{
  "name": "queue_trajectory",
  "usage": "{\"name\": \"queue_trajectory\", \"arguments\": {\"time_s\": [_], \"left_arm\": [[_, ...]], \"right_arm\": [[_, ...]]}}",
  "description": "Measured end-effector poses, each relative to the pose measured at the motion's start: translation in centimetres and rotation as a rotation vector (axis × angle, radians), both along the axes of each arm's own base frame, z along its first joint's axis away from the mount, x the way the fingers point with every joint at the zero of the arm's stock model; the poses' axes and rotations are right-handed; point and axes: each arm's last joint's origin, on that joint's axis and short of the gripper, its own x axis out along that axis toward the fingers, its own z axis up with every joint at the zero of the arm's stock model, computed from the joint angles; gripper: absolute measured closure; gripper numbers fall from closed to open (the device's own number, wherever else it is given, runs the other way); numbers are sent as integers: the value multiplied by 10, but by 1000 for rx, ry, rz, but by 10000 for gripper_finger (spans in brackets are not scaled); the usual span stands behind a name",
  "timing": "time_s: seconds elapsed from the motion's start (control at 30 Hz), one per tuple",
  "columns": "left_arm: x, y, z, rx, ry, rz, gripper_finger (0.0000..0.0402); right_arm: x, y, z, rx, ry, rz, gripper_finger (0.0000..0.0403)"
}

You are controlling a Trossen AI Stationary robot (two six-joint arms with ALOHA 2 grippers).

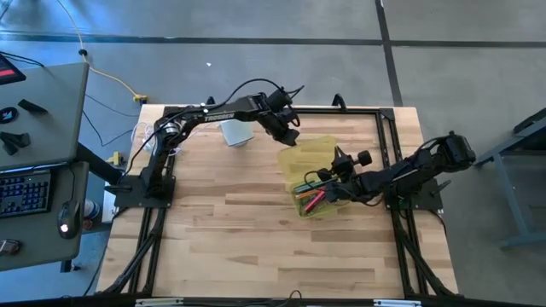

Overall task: Pick & place school supplies into a supply box
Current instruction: Close the supply box

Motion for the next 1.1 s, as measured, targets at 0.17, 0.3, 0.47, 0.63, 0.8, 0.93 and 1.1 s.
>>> {"name": "queue_trajectory", "arguments": {"time_s": [0.17,0.3,0.47,0.63,0.8,0.93,1.1], "left_arm": [[1,-1,1,-15,-19,-16,373],[3,0,2,-3,-42,-16,373],[3,0,3,-1,-50,-17,373],[4,-2,4,-37,-68,-50,373],[7,-9,4,-41,-70,-70,373],[10,-17,4,-44,-71,-88,373],[20,-44,4,-11,-58,-128,373]], "right_arm": [[0,0,-1,12,66,27,383],[2,1,-2,57,82,64,361],[3,1,-2,70,65,71,323],[3,4,-1,68,61,85,291],[0,17,8,66,16,138,276],[-6,32,26,76,-34,229,279],[-20,53,53,115,-109,388,280]]}}
